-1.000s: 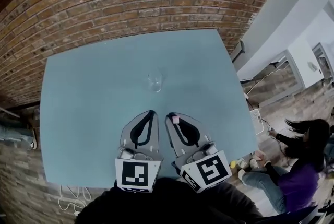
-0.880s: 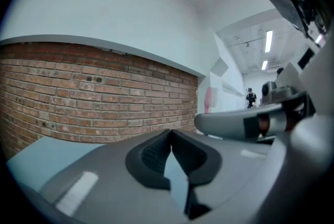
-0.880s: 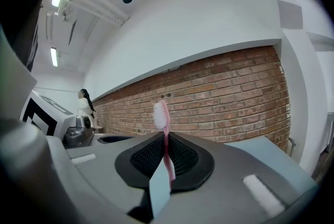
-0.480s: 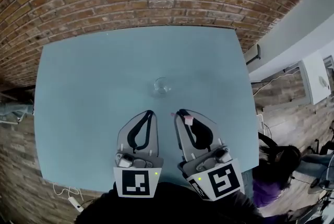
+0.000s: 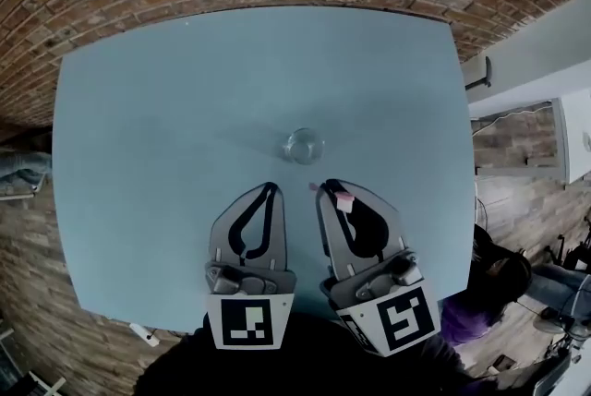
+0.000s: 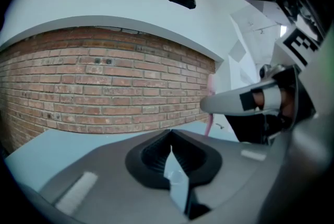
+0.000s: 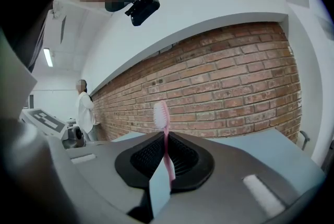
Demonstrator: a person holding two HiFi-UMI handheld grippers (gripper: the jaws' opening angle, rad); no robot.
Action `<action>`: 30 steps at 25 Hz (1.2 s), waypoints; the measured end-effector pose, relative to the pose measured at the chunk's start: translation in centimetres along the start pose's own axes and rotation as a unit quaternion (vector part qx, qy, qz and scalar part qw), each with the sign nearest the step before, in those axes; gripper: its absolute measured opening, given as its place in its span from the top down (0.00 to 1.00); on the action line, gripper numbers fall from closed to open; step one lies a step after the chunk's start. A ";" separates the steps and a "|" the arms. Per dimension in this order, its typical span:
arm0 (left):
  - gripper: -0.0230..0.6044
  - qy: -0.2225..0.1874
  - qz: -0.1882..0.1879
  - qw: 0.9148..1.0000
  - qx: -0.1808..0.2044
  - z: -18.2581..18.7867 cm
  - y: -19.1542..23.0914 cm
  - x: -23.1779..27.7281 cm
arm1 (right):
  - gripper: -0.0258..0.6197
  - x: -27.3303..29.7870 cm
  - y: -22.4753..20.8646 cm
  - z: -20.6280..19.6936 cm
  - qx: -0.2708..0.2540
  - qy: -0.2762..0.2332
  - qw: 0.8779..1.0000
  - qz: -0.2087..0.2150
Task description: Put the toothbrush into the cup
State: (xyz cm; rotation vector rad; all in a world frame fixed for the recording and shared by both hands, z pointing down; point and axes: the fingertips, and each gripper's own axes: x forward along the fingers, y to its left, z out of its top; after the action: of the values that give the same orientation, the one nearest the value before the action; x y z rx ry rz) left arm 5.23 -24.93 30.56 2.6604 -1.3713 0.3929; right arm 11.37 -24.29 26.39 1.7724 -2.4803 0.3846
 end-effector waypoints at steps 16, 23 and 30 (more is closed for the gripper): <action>0.95 0.043 0.007 0.999 -0.023 -3.7 1.5 3.1 | 0.92 3.6 -3.2 -0.1 0.009 -0.012 1.000 -0.011; 0.95 0.050 0.003 0.999 -0.021 -4.1 1.7 3.5 | 0.93 4.0 -3.3 1.5 0.012 -0.033 0.999 -0.008; 0.95 0.048 0.004 0.999 -0.021 -4.1 1.7 3.6 | 0.93 3.4 -2.9 3.0 0.017 -0.076 0.997 0.004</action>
State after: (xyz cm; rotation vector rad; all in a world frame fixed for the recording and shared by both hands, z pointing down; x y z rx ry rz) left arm 5.18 -27.82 35.52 2.5668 -1.3467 0.4812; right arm 13.26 -28.99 24.64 1.8718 -2.5989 0.3048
